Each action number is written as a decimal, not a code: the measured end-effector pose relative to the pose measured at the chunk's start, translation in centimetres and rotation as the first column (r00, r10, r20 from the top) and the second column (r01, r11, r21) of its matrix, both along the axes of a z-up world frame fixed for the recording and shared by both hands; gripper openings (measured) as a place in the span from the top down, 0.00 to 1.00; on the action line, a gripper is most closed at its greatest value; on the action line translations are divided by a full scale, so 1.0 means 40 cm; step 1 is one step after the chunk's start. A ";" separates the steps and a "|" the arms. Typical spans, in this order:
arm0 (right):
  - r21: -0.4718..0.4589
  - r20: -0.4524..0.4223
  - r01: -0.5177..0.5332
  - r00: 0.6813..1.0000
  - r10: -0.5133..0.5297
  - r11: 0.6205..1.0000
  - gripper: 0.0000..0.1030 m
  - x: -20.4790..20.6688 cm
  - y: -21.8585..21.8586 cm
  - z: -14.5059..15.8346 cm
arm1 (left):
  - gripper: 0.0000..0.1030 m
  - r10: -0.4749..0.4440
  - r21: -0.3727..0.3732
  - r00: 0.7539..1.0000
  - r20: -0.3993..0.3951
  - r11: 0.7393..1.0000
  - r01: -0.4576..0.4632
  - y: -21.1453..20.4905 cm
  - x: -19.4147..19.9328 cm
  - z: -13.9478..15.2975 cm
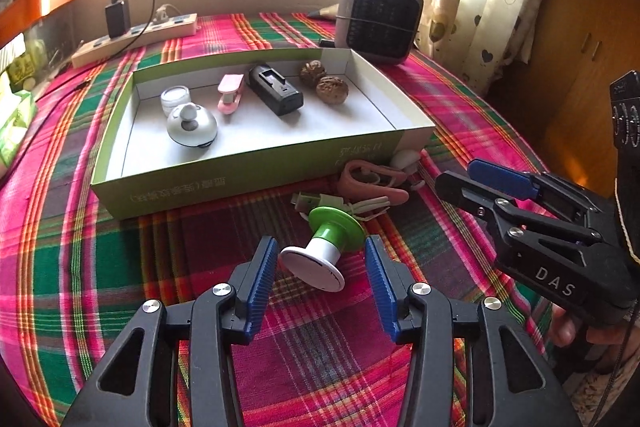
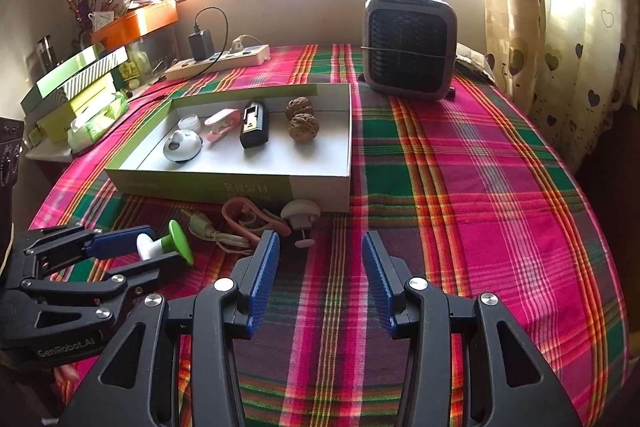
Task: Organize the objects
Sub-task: 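Grasp the green-and-white spool holder with the left tool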
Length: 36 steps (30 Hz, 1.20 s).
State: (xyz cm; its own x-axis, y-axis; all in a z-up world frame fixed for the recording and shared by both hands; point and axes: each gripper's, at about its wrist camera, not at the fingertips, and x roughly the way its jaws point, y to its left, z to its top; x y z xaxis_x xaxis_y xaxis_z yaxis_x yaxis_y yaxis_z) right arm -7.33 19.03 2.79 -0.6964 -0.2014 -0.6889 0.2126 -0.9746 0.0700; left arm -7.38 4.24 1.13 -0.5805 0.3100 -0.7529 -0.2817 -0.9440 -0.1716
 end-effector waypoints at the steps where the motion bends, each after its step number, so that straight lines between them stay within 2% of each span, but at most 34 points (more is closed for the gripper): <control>1: -0.001 0.001 -0.001 1.000 0.001 1.000 0.57 -0.001 0.000 0.000 | 0.57 0.000 -0.002 1.000 0.001 1.000 0.000 0.001 -0.002 -0.001; 8: -0.001 0.006 -0.005 1.000 0.005 1.000 0.56 -0.001 -0.001 -0.001 | 0.58 0.002 -0.031 1.000 -0.001 1.000 -0.002 0.012 -0.013 -0.010; 10: 0.000 0.009 -0.005 1.000 0.005 1.000 0.56 -0.002 -0.001 -0.002 | 0.60 0.007 -0.025 1.000 -0.001 1.000 -0.007 0.007 -0.013 -0.009; 22: 0.000 0.016 -0.041 0.999 0.041 0.999 0.57 -0.007 -0.028 -0.002 | 0.60 0.042 0.004 0.999 0.007 0.999 -0.042 -0.027 -0.017 -0.008; 29: 0.017 0.004 -0.114 0.993 0.114 0.993 0.57 -0.009 -0.075 0.008 | 0.60 0.097 0.007 0.995 0.008 0.995 -0.097 -0.078 -0.018 -0.008; 36: -0.002 0.007 -0.234 0.972 0.234 0.972 0.57 -0.015 -0.129 0.010 | 0.60 0.148 0.005 0.989 0.005 0.989 -0.148 -0.131 -0.015 -0.012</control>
